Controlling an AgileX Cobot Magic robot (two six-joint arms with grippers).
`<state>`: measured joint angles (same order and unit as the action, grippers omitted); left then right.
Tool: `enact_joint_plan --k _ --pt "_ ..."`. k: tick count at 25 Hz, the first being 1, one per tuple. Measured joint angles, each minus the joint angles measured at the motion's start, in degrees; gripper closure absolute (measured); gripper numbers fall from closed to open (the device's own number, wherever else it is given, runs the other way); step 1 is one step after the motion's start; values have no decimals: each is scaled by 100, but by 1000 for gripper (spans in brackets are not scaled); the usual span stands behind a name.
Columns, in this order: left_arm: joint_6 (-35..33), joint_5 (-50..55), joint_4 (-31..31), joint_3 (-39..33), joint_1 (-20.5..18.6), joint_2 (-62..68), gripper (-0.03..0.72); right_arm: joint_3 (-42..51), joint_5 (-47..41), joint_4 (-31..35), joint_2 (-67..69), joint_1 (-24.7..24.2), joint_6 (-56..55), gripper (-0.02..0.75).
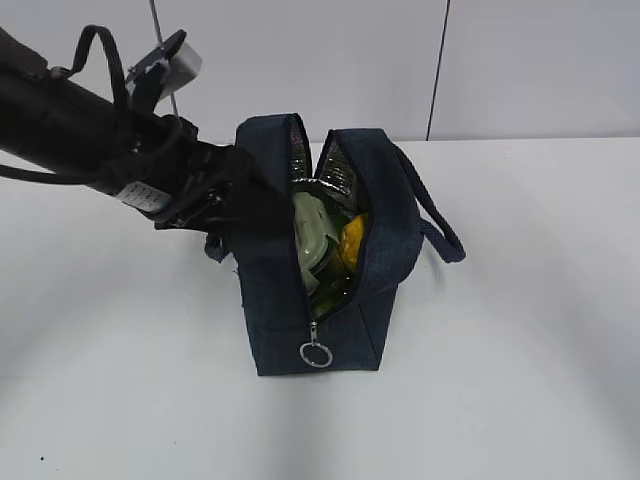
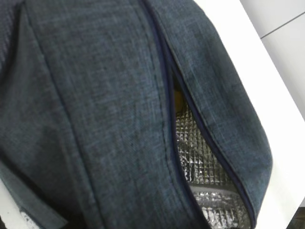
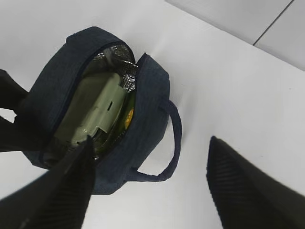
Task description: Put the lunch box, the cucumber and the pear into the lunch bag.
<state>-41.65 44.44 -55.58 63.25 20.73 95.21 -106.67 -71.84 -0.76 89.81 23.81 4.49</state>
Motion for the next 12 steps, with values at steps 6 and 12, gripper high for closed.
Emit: enact_joint_plan --k 6,12 --pt "-6 109 120 2 0 0 204 1045 -9 0 -951 0 -198 174" --pt "-6 148 120 7 0 0 224 2819 47 0 -2143 0 -778 190"
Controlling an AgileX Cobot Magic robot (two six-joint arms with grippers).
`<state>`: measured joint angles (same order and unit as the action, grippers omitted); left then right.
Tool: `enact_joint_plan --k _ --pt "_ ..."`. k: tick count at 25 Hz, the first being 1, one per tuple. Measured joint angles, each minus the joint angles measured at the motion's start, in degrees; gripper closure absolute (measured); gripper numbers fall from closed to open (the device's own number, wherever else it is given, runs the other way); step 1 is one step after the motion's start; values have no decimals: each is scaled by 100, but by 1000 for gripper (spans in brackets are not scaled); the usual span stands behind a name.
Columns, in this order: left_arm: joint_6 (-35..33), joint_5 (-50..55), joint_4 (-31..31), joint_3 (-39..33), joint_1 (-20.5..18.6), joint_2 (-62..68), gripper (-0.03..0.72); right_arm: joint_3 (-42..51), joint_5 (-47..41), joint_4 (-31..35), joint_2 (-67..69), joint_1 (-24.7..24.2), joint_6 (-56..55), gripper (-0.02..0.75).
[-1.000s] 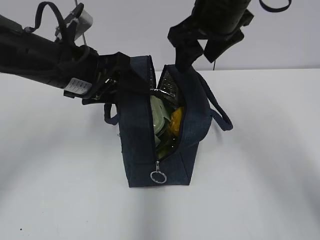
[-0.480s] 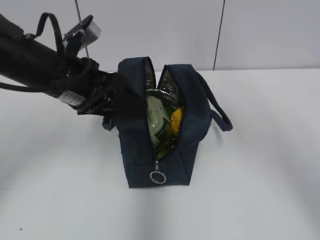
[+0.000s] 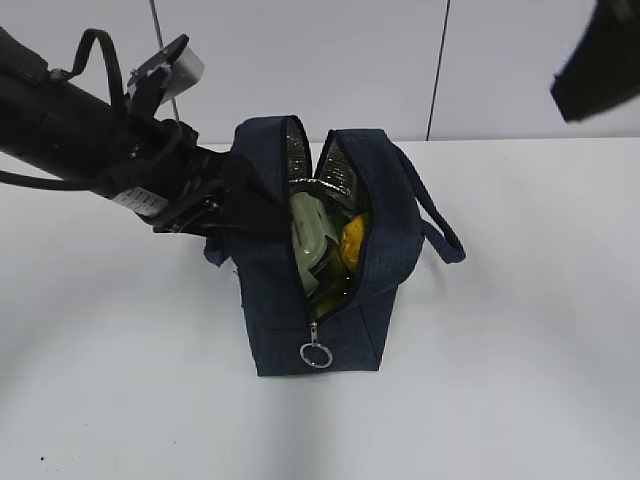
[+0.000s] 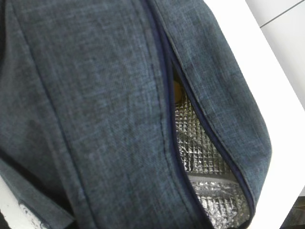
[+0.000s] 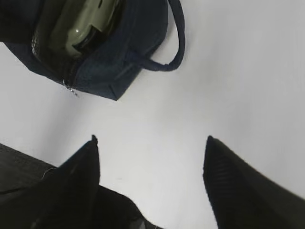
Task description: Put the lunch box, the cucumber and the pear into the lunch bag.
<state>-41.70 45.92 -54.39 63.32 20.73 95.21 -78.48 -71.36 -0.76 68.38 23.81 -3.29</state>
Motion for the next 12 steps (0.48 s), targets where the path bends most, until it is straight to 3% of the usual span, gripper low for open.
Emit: enact_joint_plan --k 6,12 --pt "0 321 358 0 0 0 256 1515 597 366 -930 0 -523 279" --pt "0 428 546 0 0 -27 258 2342 1184 1052 -1144 0 -571 360"
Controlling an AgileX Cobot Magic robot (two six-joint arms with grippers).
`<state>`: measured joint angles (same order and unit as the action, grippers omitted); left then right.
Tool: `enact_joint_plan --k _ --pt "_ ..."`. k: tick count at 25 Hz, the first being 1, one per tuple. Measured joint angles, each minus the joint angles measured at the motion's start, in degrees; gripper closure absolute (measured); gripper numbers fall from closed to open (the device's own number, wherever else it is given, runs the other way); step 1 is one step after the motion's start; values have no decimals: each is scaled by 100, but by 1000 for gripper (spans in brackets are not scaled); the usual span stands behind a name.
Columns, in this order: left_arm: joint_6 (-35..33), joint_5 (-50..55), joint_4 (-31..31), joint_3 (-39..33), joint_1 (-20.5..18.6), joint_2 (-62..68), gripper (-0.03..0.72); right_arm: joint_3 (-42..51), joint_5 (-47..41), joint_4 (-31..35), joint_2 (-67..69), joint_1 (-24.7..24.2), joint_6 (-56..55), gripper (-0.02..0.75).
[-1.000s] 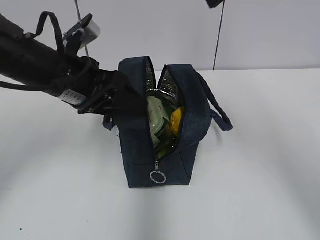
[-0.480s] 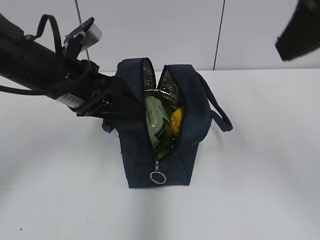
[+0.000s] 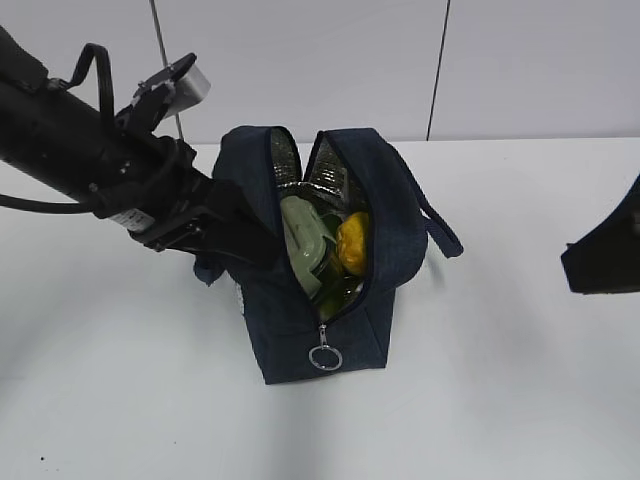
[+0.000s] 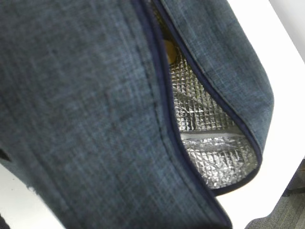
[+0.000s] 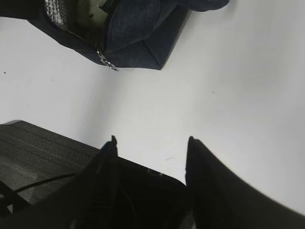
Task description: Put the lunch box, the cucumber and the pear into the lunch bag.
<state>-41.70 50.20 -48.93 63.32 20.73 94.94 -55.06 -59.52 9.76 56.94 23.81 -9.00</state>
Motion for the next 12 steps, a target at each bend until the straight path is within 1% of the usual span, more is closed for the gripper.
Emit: enact_joint_plan --k 6,9,12 --pt "0 44 35 0 0 -157 259 352 540 35 0 0 -11 440" --pt "0 62 196 0 0 -263 259 365 692 36 141 0 -19 489" --pt "4 79 346 0 0 -367 259 365 901 36 385 0 -19 510"
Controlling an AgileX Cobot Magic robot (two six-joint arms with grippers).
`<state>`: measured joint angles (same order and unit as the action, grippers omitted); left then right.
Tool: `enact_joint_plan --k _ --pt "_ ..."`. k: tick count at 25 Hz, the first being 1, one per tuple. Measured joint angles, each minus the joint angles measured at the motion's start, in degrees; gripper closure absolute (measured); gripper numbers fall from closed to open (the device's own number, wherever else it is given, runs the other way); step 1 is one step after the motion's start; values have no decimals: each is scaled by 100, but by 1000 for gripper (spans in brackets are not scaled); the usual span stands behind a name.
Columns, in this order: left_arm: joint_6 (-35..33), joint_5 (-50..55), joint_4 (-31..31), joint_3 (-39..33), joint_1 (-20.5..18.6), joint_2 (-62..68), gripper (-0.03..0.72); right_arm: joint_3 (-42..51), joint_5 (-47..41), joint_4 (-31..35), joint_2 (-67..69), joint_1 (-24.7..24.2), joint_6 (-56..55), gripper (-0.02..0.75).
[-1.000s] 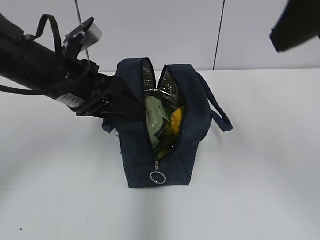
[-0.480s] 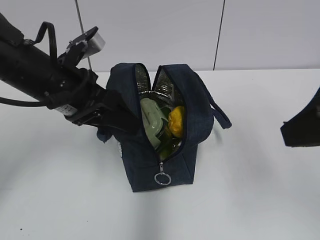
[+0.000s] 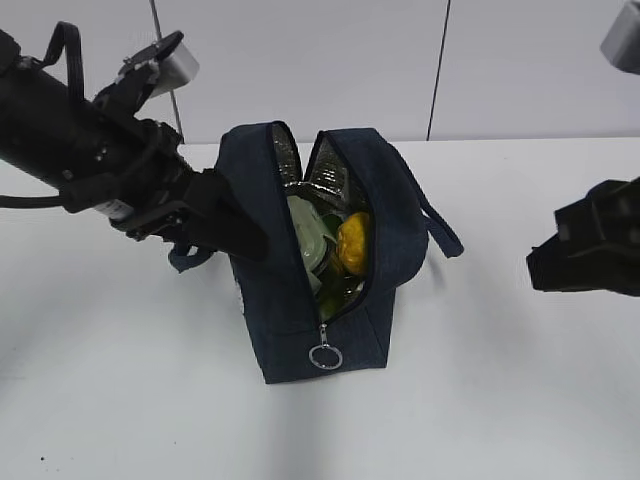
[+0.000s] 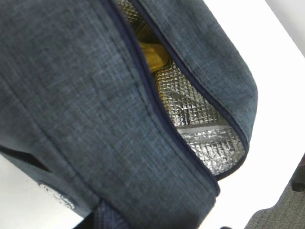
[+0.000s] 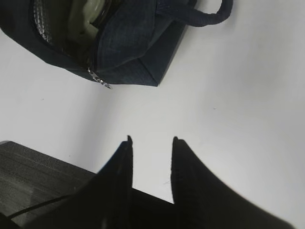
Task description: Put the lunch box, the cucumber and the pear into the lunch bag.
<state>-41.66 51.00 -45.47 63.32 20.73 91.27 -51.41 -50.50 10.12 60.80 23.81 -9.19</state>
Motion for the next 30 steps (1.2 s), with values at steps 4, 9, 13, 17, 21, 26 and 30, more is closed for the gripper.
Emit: enact_joint_plan --k 4,9,13,17,21,26,30 --pt "0 35 47 0 0 -105 260 0 115 305 336 -384 247 514" --pt "84 93 119 0 0 -113 260 0 -54 2115 614 -1300 1931 517" --pt "91 101 111 0 0 -113 260 0 -722 3112 929 -1894 3317 518" --pt "103 76 2 0 0 -113 263 0 -917 3288 1010 -2020 4294 518" --pt "106 27 -39 0 0 -113 302 169 -913 3681 1010 -2020 5212 518" --pt "106 -75 -60 0 0 22 440 814 -626 4415 1010 -2020 6211 519" --pt "108 -138 -210 0 0 138 568 1024 -563 4802 1010 -2020 6926 519"
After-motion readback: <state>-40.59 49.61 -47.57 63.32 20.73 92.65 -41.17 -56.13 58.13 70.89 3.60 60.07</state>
